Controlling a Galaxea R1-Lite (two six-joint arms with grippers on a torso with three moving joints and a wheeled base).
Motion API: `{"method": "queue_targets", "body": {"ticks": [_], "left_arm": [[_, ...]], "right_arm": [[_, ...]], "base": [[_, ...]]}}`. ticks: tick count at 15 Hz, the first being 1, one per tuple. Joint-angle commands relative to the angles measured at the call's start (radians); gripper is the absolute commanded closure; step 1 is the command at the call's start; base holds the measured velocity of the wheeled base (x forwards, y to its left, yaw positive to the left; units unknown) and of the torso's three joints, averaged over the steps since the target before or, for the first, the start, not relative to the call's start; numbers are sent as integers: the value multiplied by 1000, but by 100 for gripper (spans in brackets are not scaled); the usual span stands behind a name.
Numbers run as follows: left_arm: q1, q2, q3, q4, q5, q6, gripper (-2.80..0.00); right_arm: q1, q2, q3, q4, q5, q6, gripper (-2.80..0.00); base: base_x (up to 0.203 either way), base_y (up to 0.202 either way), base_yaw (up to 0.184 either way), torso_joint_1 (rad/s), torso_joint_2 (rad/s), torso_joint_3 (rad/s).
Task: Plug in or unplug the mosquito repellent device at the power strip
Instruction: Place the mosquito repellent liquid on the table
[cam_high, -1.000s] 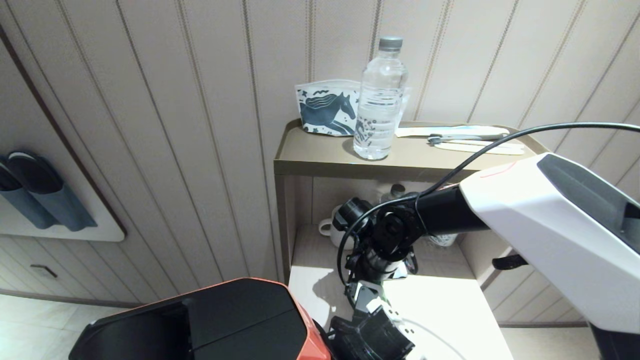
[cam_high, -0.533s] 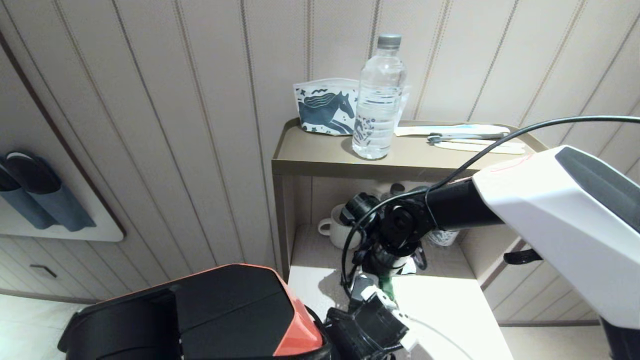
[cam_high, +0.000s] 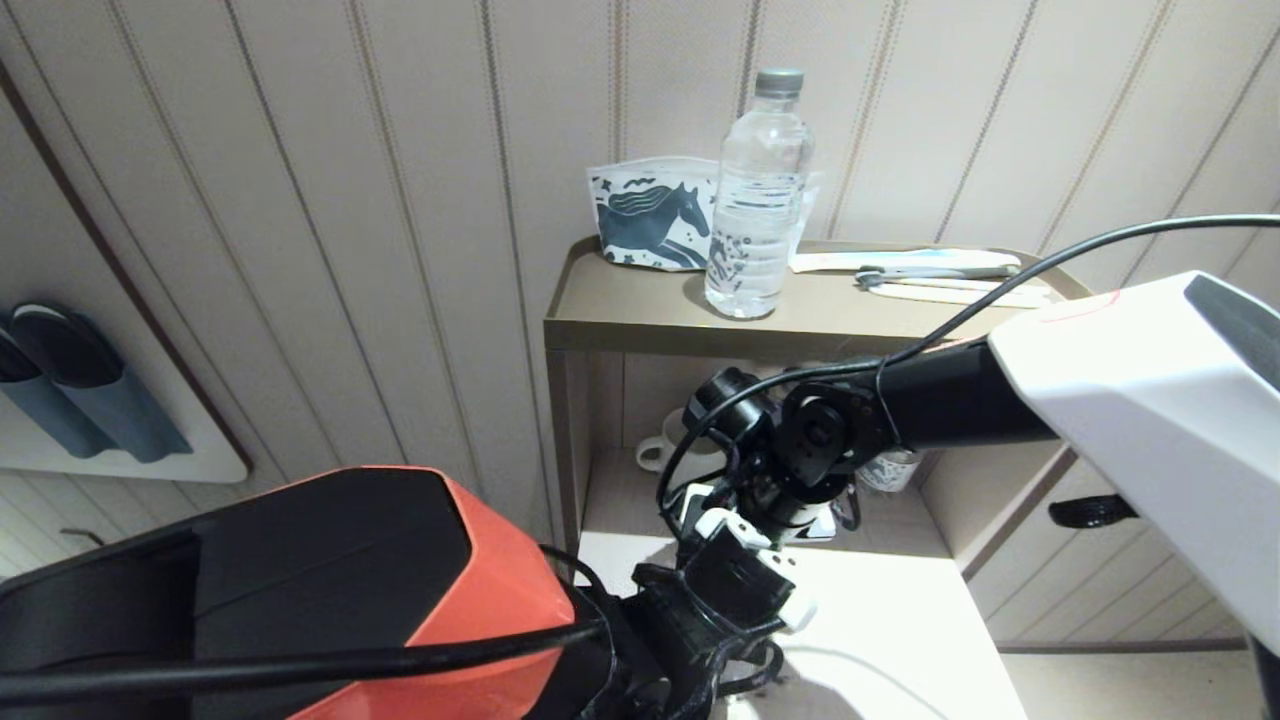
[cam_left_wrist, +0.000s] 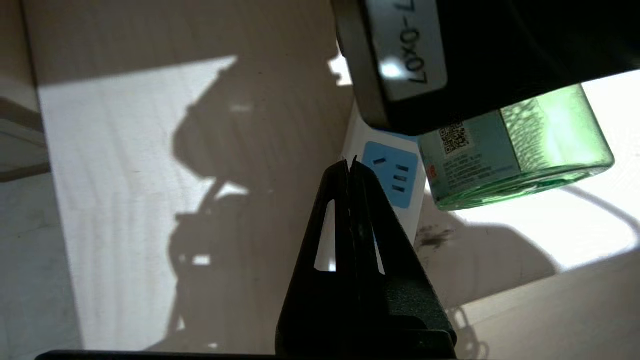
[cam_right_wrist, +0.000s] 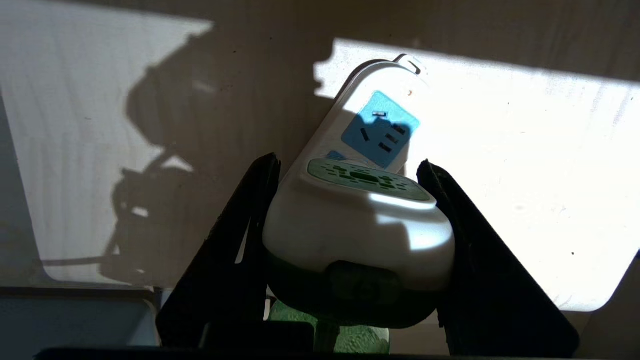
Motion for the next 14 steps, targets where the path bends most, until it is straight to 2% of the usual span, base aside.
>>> {"method": "queue_targets", "body": {"ticks": [1, 4, 6, 8, 12, 14], "left_arm": [[9, -73, 51, -1, 4, -5, 0], [10, -106, 185, -11, 3, -19, 0], [12, -117, 277, -16, 10, -55, 0], [48, -166, 354, -27, 25, -84, 0], [112, -387, 557, -42, 27, -92, 0], [179, -527, 671, -43, 29, -91, 0]], "right_arm": [[4, -38, 18, 3, -1, 5, 0], [4, -53, 54, 2, 0, 10, 0], [0, -69, 78, 0, 3, 10, 0], [-2, -93, 102, -3, 5, 10, 0], [-6, -158, 162, -5, 5, 11, 0], [-8, -203, 194, -5, 6, 11, 0]], "base": [[0, 0, 0, 0, 0, 0], [0, 0, 0, 0, 0, 0], [0, 0, 0, 0, 0, 0], [0, 0, 0, 0, 0, 0], [0, 0, 0, 0, 0, 0], [0, 0, 0, 0, 0, 0]]}}
